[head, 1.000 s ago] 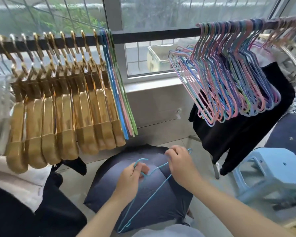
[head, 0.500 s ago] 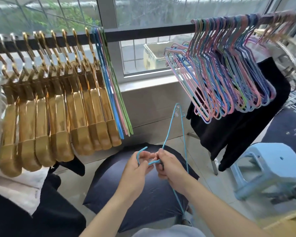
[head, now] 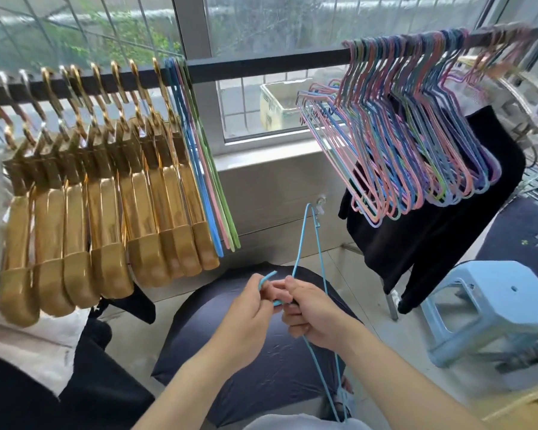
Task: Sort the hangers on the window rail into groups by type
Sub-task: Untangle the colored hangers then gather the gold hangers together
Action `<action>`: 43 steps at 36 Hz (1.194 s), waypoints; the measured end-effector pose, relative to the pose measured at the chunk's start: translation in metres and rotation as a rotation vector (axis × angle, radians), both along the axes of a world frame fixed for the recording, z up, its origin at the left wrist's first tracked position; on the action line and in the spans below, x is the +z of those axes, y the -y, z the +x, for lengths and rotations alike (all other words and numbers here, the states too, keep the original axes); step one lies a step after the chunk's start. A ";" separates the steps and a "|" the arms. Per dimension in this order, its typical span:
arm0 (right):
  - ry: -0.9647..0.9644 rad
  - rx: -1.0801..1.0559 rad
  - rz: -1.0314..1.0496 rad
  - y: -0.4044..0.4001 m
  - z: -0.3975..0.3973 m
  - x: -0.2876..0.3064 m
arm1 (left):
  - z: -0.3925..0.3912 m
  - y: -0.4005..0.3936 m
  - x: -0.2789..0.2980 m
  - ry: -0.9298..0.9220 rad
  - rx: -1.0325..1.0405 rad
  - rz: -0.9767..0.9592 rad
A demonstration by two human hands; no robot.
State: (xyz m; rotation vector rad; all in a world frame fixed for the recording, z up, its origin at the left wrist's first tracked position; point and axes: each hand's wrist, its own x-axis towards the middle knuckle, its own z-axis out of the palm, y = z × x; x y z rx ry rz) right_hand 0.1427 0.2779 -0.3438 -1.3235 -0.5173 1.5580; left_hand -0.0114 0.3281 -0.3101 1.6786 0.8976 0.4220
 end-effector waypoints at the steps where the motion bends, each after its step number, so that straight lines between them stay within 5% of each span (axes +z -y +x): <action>1: 0.002 0.008 0.002 -0.001 0.002 0.001 | -0.001 0.000 0.002 -0.002 -0.002 -0.003; 14: 0.481 -0.213 -0.144 -0.014 0.012 0.011 | 0.025 0.020 0.025 0.117 0.007 -0.108; 21: 0.037 -0.413 -0.049 -0.023 0.051 0.063 | 0.026 0.000 0.082 0.174 -0.004 0.032; 26: -0.044 -0.387 0.074 -0.043 0.091 0.122 | 0.027 -0.056 0.162 0.156 0.037 0.447; 32: 0.449 -0.283 0.118 -0.084 0.115 0.193 | 0.017 -0.166 0.228 -0.186 0.213 1.044; 36: 0.740 -0.333 0.184 -0.103 0.117 0.228 | -0.002 -0.233 0.236 -0.768 0.283 1.180; 43: 1.112 -0.422 0.181 -0.135 0.135 0.248 | 0.000 -0.228 0.238 -0.802 0.343 1.236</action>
